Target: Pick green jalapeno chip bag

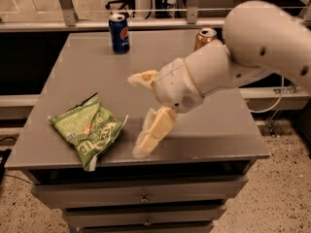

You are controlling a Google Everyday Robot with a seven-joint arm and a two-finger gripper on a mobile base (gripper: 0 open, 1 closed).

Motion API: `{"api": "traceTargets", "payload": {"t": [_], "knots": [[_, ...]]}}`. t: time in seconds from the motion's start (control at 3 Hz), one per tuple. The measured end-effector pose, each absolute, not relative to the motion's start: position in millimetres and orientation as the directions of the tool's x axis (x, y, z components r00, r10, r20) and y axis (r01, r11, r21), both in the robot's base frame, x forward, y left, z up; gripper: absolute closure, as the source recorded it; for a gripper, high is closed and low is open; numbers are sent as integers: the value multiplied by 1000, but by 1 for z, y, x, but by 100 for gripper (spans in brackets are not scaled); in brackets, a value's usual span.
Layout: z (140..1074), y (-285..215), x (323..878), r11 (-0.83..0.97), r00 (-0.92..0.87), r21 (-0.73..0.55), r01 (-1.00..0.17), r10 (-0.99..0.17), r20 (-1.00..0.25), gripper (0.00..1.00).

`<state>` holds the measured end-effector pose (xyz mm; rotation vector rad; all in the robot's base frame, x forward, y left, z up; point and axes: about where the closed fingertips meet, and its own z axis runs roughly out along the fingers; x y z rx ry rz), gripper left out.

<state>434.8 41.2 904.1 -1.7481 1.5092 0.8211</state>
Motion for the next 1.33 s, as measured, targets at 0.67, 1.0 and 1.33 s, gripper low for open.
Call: {"api": "traceTargets", "payload": {"t": [0.67, 1.0, 1.33], "knots": [[879, 109, 438, -125, 135, -83, -989, -499, -856, 0], [862, 131, 444, -128, 136, -84, -988, -486, -863, 0], [846, 138, 449, -115, 125, -78, -990, -486, -865, 15]]}}
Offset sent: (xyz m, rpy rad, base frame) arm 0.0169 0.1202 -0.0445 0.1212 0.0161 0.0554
